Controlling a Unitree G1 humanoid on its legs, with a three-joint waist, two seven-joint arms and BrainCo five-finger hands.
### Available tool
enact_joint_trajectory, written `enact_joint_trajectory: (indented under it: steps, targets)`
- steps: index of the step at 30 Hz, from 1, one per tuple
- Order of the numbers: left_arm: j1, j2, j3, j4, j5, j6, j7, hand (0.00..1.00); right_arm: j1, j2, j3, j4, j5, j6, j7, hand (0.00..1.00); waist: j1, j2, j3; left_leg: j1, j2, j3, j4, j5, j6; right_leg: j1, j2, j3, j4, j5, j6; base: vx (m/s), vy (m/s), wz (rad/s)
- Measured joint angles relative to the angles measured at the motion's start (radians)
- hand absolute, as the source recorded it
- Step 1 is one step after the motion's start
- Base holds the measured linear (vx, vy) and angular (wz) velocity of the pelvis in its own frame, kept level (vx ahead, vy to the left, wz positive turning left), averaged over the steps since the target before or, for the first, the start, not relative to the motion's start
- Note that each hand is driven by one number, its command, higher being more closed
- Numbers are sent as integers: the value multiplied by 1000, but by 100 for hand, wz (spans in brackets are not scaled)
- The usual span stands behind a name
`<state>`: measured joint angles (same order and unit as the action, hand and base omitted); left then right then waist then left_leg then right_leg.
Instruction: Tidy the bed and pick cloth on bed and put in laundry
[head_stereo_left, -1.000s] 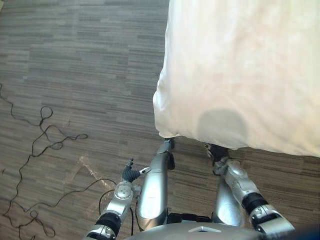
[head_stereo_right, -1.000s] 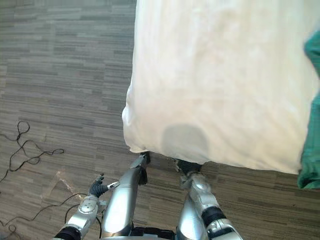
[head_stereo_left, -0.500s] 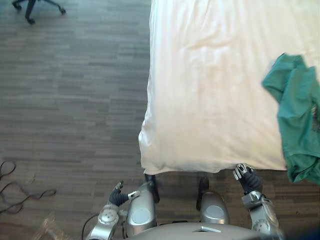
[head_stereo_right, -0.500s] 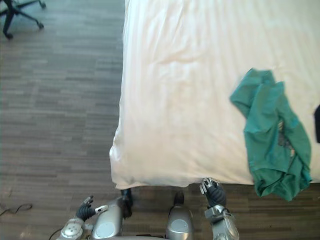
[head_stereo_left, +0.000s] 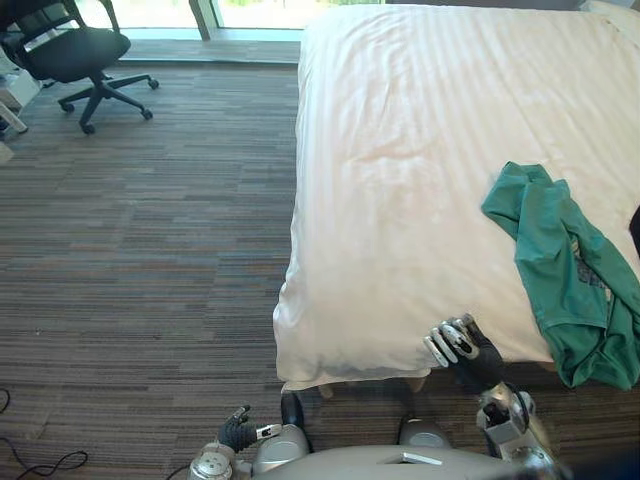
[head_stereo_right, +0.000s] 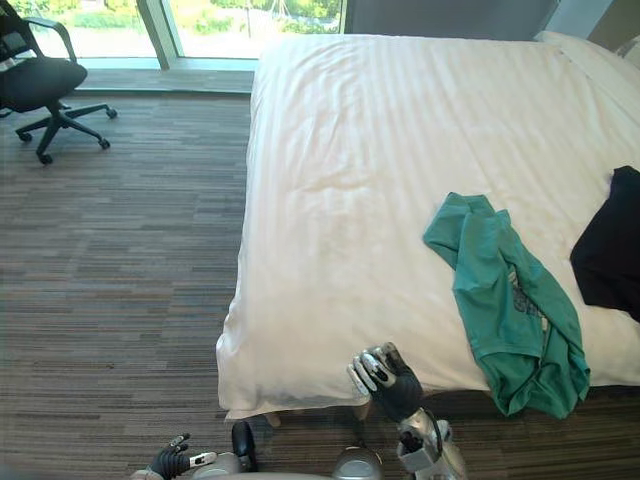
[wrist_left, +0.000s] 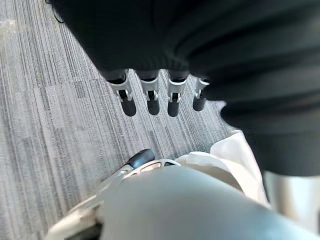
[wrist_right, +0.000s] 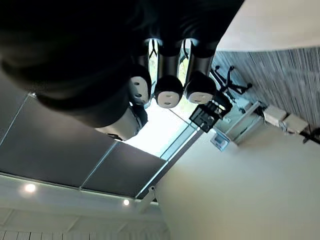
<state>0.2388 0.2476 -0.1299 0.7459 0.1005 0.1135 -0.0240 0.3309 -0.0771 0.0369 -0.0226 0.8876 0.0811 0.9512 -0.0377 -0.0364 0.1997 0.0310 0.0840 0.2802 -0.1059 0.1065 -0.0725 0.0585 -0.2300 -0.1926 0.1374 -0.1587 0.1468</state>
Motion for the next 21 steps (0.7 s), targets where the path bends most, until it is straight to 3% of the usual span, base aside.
enact_joint_trajectory:
  steps: [5, 9, 13, 18, 21]
  targets:
    - [-90, -2, -59, 38, -57, 29, 2, 0, -229, -11, 92, 45, 14, -27, -148, 100, 9, 41, 23, -88, 4, -13, 4, 20, 5, -89, 8, 11, 2, 24, -8, -6, 10, 5]
    - [-234, -22, -86, 64, -157, 16, 37, 0, -504, -24, 110, 157, 42, -78, -292, 100, 23, 76, 137, -172, 1, -11, 8, 48, 21, -170, 7, 20, 13, 64, -3, -24, 38, 2]
    - [-379, -46, -99, 83, -242, -19, 77, 0, -711, -22, 105, 222, 53, -112, -417, 100, 26, 74, 225, -285, 2, -11, 58, 52, 29, -285, -1, 37, 56, 72, -3, -66, 38, 4]
    - [-474, -125, -13, 101, -287, -38, 135, 0, -760, -11, 73, 271, 130, -155, -533, 100, 31, 75, 293, -436, 38, 13, 262, -37, 38, -417, -4, 78, 168, 53, -15, -25, -6, -13]
    - [-491, -172, 26, 99, -288, -37, 160, 0, -720, 3, 62, 231, 150, -179, -545, 100, 25, 75, 303, -488, 61, 30, 364, -85, 37, -475, -3, 107, 239, 21, -12, -58, -10, -27]
